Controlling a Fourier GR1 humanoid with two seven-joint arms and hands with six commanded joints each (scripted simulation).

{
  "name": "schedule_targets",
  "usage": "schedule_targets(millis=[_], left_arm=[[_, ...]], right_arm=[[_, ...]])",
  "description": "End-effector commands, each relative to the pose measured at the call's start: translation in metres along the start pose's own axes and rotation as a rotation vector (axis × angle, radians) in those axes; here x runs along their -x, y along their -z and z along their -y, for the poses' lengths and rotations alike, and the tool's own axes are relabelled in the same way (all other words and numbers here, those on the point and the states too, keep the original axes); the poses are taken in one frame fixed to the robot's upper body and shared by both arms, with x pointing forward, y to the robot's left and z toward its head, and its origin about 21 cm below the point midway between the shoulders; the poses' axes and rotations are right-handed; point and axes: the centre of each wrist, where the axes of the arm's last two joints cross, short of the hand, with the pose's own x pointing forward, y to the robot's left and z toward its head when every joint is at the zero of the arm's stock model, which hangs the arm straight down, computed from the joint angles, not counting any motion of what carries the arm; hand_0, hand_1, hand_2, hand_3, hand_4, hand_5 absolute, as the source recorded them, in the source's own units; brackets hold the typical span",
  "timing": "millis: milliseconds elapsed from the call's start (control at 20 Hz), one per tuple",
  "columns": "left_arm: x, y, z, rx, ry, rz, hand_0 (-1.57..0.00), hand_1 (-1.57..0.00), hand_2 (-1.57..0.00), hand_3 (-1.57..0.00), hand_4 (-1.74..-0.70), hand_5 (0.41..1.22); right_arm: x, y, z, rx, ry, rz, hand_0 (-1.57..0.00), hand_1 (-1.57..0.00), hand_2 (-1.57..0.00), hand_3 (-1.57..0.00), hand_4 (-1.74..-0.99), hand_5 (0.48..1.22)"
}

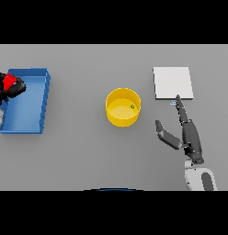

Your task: Pick up the red beaker and tilt it to pour out 1 green nut into yellow bowl. Pick up the yellow bowl and place it on the metallic measuring scale.

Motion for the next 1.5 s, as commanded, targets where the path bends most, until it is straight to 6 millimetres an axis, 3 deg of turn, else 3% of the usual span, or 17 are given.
schedule_targets(millis=[0,150,250,400,650,800,1000,1200,1450], left_arm=[[0.002,-0.001,-0.007,0.039,0.013,-0.01,-1.17,-0.94,-0.96,-0.9,-1.12,0.778],[-0.002,-0.007,-0.016,0.122,0.053,0.013,-0.6,-0.48,-0.49,-0.46,-0.92,0.723],[0.0,-0.005,-0.018,0.144,0.054,0.003,-0.38,-0.31,-0.31,-0.3,-0.85,0.698],[-0.003,-0.003,-0.022,0.145,0.038,0.011,-0.19,-0.16,-0.16,-0.15,-0.8,0.679],[-0.006,-0.001,-0.022,0.109,-0.019,0.074,-0.06,-0.05,-0.05,-0.05,-0.79,0.674],[-0.006,0.002,-0.022,0.104,-0.034,0.092,-0.03,-0.03,-0.03,-0.02,-0.78,0.679],[-0.007,0.0,-0.014,0.119,-0.036,0.092,-0.01,-0.01,-0.01,-0.01,-0.79,0.704],[-0.007,-0.001,-0.014,0.119,-0.039,0.093,0.0,0.0,0.0,0.0,-0.79,0.709],[-0.007,-0.001,-0.01,0.125,-0.031,0.094,0.0,0.0,0.0,0.0,-0.79,0.719]], right_arm=[[-0.002,0.001,-0.004,-0.005,-0.003,0.014,0.0,0.0,0.0,0.0,-1.187,0.664],[-0.002,-0.005,-0.004,0.0,-0.015,0.004,0.0,0.0,0.0,0.0,-1.182,0.667],[-0.001,-0.004,-0.001,-0.004,-0.008,-0.01,0.0,0.0,0.0,0.0,-1.187,0.667],[-0.004,-0.005,-0.005,-0.006,-0.015,-0.006,0.0,0.0,0.0,0.0,-1.188,0.668],[-0.005,0.0,-0.006,-0.008,-0.085,-0.021,0.0,0.0,0.0,0.0,-1.203,0.66],[-0.012,0.01,-0.006,-0.097,-0.103,0.026,0.0,0.0,0.0,0.0,-1.162,0.694],[-0.029,0.033,-0.001,-0.256,-0.246,0.094,0.0,0.0,0.0,0.0,-1.234,0.707],[-0.045,0.058,0.005,-0.389,-0.51,0.116,0.0,0.0,0.0,0.0,-1.282,0.677],[-0.059,0.086,-0.009,-0.59,-0.785,0.216,0.0,0.0,0.0,0.0,-1.27,0.664]])
